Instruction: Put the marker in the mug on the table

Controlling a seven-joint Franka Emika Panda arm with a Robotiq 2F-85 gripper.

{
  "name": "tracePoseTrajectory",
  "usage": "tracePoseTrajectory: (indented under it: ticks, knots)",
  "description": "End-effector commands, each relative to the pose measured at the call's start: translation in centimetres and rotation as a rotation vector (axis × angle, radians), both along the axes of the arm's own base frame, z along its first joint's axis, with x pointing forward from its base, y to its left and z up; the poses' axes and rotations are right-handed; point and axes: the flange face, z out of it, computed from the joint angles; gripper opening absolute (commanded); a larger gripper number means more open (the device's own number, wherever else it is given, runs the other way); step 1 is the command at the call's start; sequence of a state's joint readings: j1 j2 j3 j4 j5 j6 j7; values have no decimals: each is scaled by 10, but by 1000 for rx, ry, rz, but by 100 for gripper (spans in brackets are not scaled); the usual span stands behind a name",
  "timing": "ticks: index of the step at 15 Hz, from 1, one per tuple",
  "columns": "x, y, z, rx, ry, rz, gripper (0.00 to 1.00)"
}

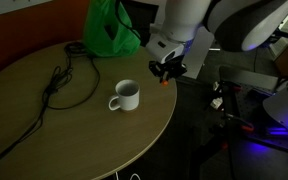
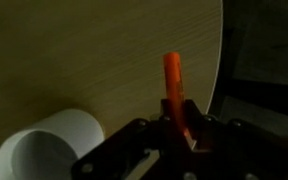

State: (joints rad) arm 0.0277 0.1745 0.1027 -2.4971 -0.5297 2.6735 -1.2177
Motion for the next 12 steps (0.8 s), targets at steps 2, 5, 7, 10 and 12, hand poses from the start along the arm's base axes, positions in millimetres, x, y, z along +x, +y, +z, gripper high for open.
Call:
tracePoseTrajectory:
  ticks: [2, 5, 7, 10, 12]
  knots:
    - [-8, 1, -15, -99, -91, 6, 5]
    - [-12, 4, -33, -153, -105, 11, 5]
    - [-13, 7, -42, -165, -117, 14, 45]
    - [-11, 9, -49, -188, -150, 16, 67]
    - [-8, 9, -50, -185, -166, -3, 81]
